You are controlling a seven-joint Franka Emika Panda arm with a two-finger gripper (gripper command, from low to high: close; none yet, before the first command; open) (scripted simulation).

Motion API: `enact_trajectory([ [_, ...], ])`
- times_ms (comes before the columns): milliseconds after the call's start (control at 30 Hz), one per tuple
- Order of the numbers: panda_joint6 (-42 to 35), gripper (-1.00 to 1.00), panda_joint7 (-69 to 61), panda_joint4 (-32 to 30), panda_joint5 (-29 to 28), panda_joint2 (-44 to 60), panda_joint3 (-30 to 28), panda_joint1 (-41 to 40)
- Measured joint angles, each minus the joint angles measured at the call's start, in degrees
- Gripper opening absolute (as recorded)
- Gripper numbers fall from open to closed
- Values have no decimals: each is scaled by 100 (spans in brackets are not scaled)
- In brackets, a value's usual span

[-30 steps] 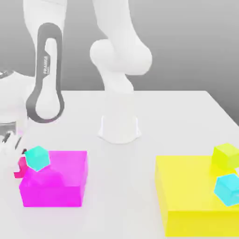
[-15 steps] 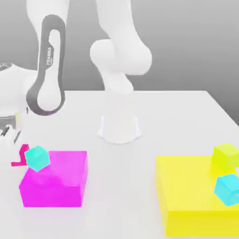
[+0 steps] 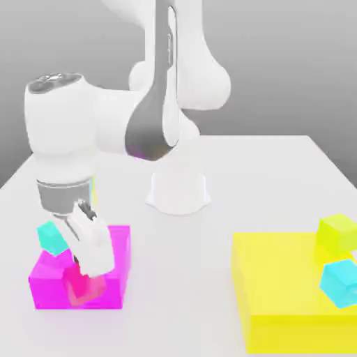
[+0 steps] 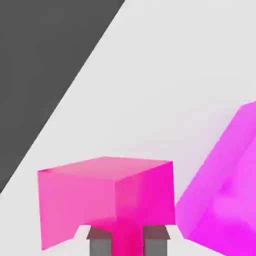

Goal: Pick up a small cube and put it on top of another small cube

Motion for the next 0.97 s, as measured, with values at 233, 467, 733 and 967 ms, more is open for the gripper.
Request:
enact_trajectory([
  [233,-728,-100,587,93,160,-624,789,1444],
  [467,-1389,-100,1209,127,231,-1122,1929,2513],
  [733,-618,100,1888,-102,-287,-419,2540,2811],
  [967,-590,100,1910,-111,-315,-391,2540,2815],
])
